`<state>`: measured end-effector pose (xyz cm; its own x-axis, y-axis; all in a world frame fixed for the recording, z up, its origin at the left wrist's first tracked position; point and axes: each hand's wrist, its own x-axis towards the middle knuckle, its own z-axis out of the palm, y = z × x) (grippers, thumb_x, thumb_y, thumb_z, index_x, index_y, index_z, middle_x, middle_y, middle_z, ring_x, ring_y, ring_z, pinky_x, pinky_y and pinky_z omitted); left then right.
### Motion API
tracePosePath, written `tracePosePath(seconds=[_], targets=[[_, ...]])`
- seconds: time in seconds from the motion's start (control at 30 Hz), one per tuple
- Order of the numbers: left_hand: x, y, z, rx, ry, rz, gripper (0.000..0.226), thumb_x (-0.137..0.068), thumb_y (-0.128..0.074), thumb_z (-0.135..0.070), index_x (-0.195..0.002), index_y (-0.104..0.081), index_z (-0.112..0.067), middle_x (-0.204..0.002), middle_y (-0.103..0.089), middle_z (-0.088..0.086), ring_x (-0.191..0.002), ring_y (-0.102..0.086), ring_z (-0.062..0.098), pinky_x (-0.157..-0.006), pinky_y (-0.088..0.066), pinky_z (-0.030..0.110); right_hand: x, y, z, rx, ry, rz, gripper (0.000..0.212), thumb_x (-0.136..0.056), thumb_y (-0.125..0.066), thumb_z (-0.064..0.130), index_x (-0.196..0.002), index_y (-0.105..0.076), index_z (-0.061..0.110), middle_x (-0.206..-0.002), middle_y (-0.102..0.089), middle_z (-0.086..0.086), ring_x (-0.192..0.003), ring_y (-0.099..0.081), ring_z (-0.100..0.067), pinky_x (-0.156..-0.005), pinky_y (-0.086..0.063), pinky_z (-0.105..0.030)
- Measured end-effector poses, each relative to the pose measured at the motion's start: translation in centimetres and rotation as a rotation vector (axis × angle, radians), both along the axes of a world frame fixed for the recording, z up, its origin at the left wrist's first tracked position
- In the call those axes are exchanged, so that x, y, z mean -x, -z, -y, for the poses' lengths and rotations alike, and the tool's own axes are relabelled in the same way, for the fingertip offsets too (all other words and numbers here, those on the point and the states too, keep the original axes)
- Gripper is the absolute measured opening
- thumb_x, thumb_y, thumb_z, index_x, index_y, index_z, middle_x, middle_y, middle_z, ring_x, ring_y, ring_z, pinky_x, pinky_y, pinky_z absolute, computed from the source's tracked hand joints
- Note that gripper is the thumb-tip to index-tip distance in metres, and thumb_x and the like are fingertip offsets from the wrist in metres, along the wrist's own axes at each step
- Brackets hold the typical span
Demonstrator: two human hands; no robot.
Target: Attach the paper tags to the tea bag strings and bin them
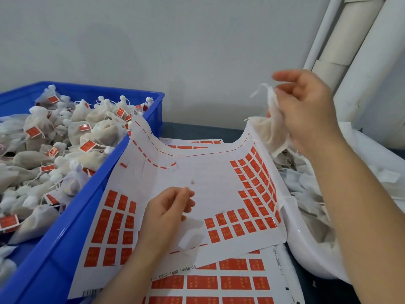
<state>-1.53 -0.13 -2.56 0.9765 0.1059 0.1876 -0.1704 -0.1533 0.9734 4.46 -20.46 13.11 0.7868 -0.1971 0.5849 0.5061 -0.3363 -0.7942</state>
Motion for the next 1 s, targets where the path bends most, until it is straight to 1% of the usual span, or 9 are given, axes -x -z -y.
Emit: tracePosePath(seconds=[0.1,0.17,0.23,0.33,0.43,0.57,0.63,0.77,1.0], targets=[[-0.4,0.0,-0.1,0.171,0.081,-0.026,0.061,-0.082,-0.025,-0.069,-0.092,-0.068,-0.027,-0.089,-0.072,-0.008,-0.087,-0.067,0.016,-0.075,-0.053,0.026,2.8,1.9,-4.2,0.164,-0.305,-0.187,0.027,-0.088,-0.058,0.007,-0.091,-0.058,0.034,-0.077,-0.06,0.01,-0.056,-0.063,-0.006,-0.052,-0.051,-0.018],[-0.3,-0.5,-0.2,0.262,0.147,0.001,0.06,-0.082,-0.022,-0.062,-0.095,-0.069,-0.027,-0.094,-0.071,-0.002,-0.091,-0.067,0.019,-0.078,-0.053,0.03,4.2,5.1,-6.4,0.307,-0.353,-0.298,0.024,-0.09,-0.059,0.014,-0.097,-0.055,0.036,-0.084,-0.059,0.014,-0.069,-0.064,-0.005,-0.059,-0.053,-0.014],[0.2,-1.0,0.0,0.232,0.162,0.039,0.046,-0.089,-0.037,-0.059,-0.088,-0.072,-0.029,-0.088,-0.071,-0.001,-0.085,-0.067,0.016,-0.069,-0.054,0.023,5.2,8.0,-7.7,0.337,-0.327,-0.349,0.025,-0.089,-0.061,0.021,-0.101,-0.05,0.039,-0.089,-0.057,0.02,-0.081,-0.06,-0.001,-0.066,-0.05,-0.006],[0.6,-1.3,-0.1,0.171,0.097,0.053,0.016,-0.08,-0.059,-0.04,-0.08,-0.074,-0.037,-0.08,-0.072,-0.008,-0.076,-0.068,0.008,-0.06,-0.051,0.013,5.8,10.7,-7.8,0.147,-0.26,-0.42,0.023,-0.086,-0.065,0.025,-0.098,-0.053,0.04,-0.09,-0.06,0.021,-0.085,-0.06,0.004,-0.063,-0.045,0.0],[0.5,-1.2,-0.2,0.161,0.096,0.054,0.025,-0.083,-0.063,-0.012,-0.081,-0.072,-0.035,-0.078,-0.073,-0.009,-0.07,-0.069,0.009,-0.057,-0.051,0.014,6.6,12.5,-7.2,-0.103,-0.226,-0.472,0.015,-0.083,-0.063,0.035,-0.098,-0.06,0.037,-0.09,-0.065,0.016,-0.084,-0.063,0.002,-0.061,-0.049,-0.008],[0.7,-1.3,0.0,0.128,0.112,0.063,0.023,-0.079,-0.067,-0.011,-0.075,-0.075,-0.033,-0.072,-0.073,-0.004,-0.064,-0.069,0.013,-0.057,-0.053,0.016,7.5,13.4,-7.2,-0.137,-0.307,-0.477,0.046,-0.055,-0.056,0.067,-0.09,-0.064,0.038,-0.086,-0.066,0.03,-0.085,-0.06,0.012,-0.059,-0.046,-0.004],[0.8,-1.3,-0.1,0.127,0.124,0.067,0.027,-0.08,-0.065,-0.011,-0.077,-0.075,-0.036,-0.075,-0.073,-0.005,-0.07,-0.07,0.014,-0.058,-0.053,0.017,7.5,13.7,-7.1,-0.071,-0.297,-0.476,0.041,-0.055,-0.063,0.062,-0.089,-0.065,0.04,-0.088,-0.065,0.031,-0.086,-0.059,0.012,-0.06,-0.046,-0.005],[0.8,-1.3,-0.2,0.128,0.109,0.055,0.025,-0.079,-0.064,-0.011,-0.084,-0.071,-0.034,-0.077,-0.073,-0.008,-0.07,-0.07,0.011,-0.058,-0.052,0.014,7.2,14.3,-7.0,-0.034,-0.304,-0.456,0.012,-0.072,-0.067,0.04,-0.083,-0.064,0.044,-0.085,-0.065,0.034,-0.088,-0.057,0.015,-0.063,-0.045,-0.002],[0.5,-1.6,-0.3,0.262,-0.004,0.014,0.025,-0.061,-0.069,-0.03,-0.085,-0.067,-0.022,-0.072,-0.072,-0.001,-0.063,-0.069,0.013,-0.055,-0.051,0.014,7.1,14.6,-6.7,0.074,-0.254,-0.311,0.014,-0.082,-0.065,0.028,-0.079,-0.062,0.042,-0.084,-0.065,0.03,-0.086,-0.059,0.009,-0.067,-0.045,-0.004]])
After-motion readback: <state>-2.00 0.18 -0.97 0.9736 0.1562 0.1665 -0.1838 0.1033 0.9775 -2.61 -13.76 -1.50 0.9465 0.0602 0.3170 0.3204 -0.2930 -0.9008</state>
